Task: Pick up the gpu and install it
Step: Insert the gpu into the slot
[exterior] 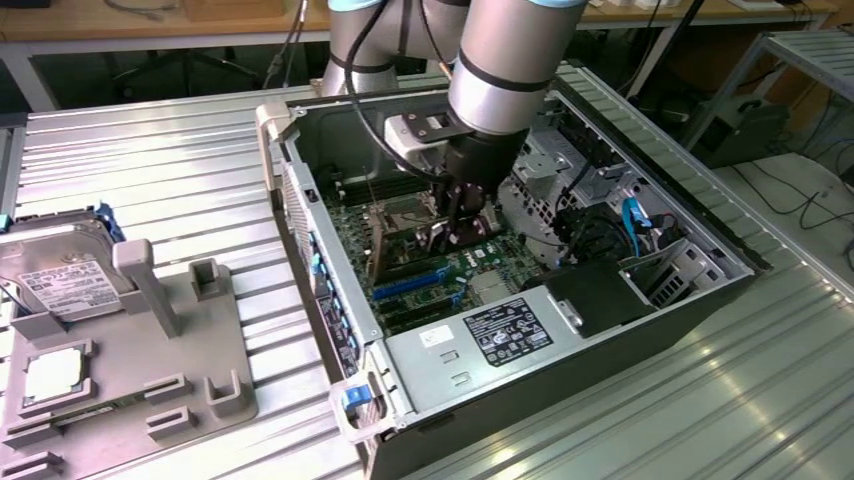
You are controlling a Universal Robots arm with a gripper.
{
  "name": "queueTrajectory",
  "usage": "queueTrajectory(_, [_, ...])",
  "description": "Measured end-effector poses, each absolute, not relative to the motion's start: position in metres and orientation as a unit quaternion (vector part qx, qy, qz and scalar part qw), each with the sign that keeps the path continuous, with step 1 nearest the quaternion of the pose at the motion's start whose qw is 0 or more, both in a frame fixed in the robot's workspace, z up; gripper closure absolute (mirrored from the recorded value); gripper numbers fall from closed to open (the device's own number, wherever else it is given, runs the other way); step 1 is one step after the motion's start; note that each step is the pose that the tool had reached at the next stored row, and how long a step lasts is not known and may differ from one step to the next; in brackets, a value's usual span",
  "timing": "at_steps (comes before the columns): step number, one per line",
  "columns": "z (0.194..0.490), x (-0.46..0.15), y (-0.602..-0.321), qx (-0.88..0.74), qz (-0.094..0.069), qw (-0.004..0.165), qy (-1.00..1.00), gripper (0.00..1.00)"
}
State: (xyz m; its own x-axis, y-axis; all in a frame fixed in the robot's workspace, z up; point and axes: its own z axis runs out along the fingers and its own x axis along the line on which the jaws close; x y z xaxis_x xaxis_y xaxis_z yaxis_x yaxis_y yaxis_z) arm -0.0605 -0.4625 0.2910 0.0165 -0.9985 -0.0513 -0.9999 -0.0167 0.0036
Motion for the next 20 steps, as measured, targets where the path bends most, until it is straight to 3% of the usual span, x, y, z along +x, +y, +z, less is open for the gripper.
queueTrajectory(6, [0.271, -0.080, -0.463, -0.696, 0.018, 0.016, 0.718, 0.72])
queueTrajectory(20, [0.265, -0.086, -0.468, -0.698, 0.024, 0.010, 0.715, 0.72])
